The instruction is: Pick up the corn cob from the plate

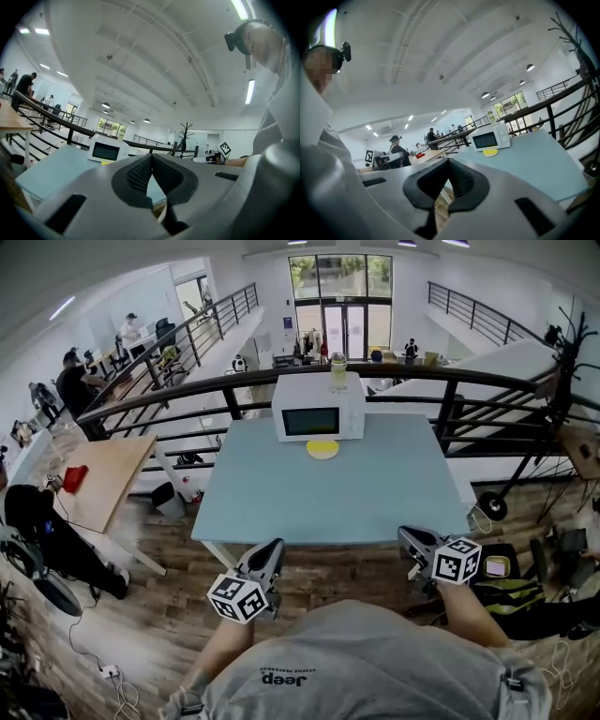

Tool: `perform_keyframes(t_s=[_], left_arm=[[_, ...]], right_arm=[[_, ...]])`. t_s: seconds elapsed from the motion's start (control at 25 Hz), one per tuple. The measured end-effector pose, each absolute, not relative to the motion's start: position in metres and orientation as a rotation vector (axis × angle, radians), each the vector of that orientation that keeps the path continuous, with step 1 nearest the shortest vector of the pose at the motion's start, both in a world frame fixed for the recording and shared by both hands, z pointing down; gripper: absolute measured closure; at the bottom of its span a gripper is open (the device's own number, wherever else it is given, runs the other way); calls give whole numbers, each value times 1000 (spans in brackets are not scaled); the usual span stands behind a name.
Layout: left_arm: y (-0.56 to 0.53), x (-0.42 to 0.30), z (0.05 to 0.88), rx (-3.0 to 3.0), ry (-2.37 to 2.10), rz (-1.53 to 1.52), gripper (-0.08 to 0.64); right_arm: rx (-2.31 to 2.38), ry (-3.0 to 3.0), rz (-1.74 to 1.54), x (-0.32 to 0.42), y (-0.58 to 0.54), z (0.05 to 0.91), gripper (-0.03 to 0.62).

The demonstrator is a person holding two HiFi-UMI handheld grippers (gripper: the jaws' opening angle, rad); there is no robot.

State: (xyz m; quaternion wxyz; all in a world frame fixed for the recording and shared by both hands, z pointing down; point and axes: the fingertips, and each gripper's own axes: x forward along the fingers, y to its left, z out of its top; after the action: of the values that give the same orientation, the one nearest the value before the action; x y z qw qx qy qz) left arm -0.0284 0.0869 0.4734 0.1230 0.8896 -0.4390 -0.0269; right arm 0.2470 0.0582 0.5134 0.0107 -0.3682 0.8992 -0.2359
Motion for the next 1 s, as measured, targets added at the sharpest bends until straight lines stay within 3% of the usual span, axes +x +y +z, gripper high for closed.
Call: perform_keyframes(t_s=[0.36,1.0], left_arm=[[75,17,487,2580,-1257,-6,541],[-80,-96,492,2637,-1098,-61,541]], right_arm=[[-1113,2791,-773,280,37,531,586],[-1265,2770,-736,166,-89,526,586]])
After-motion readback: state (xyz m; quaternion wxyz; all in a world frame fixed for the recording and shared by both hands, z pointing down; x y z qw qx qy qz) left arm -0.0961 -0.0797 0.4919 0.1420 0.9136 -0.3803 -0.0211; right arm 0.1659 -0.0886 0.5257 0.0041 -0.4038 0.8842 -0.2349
